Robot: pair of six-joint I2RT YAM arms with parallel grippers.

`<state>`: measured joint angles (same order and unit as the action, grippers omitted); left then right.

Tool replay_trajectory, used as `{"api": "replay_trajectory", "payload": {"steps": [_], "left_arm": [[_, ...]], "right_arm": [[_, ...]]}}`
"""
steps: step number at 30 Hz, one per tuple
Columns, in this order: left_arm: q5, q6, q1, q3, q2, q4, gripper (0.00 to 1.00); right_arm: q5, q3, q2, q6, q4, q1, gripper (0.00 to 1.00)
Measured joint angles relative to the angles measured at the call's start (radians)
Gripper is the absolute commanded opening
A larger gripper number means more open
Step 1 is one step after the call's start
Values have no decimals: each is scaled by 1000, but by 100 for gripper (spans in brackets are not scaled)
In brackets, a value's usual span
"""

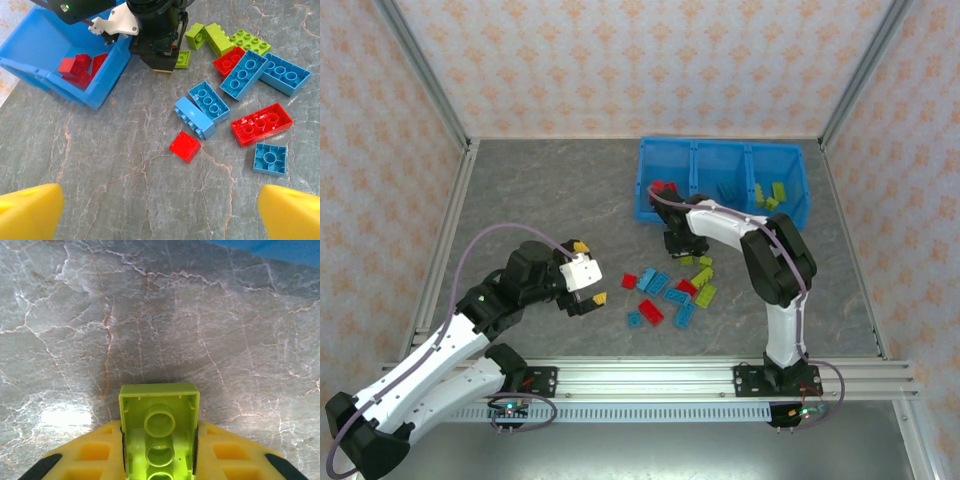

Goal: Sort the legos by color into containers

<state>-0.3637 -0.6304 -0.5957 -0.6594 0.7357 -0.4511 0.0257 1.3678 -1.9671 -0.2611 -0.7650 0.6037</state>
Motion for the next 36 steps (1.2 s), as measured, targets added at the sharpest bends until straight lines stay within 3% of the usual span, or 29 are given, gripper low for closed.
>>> {"api": "replay_trajectory", "payload": {"steps": [4,8,11,14,18,22,25,29,36], "left_arm": [[0,0,0,14,-18,9,100],[-1,0,0,29,-45,15,100],[-8,0,0,29,-46,27,100],[-21,1,0,29,-46,30,100],[-26,1,0,29,-46,30,100],[-26,1,0,29,-49,30,100],[-26,1,0,29,-64,30,100],[-25,1,0,30,-90,30,100],[-22,2,0,34,-91,33,100]], "right_arm": [[6,-83,133,-19,30,0,26],[-28,-138,393,-52,74,-25,27],[-77,-145,561,-82,127,-109,27],[-102,-145,626,-106,174,-251,28],[-99,-132,562,-121,213,-461,28],[-82,-35,378,-125,211,-578,29],[-71,50,237,-126,208,-614,38],[-54,159,112,-136,172,-629,59],[-23,192,164,-156,129,-629,64]]}}
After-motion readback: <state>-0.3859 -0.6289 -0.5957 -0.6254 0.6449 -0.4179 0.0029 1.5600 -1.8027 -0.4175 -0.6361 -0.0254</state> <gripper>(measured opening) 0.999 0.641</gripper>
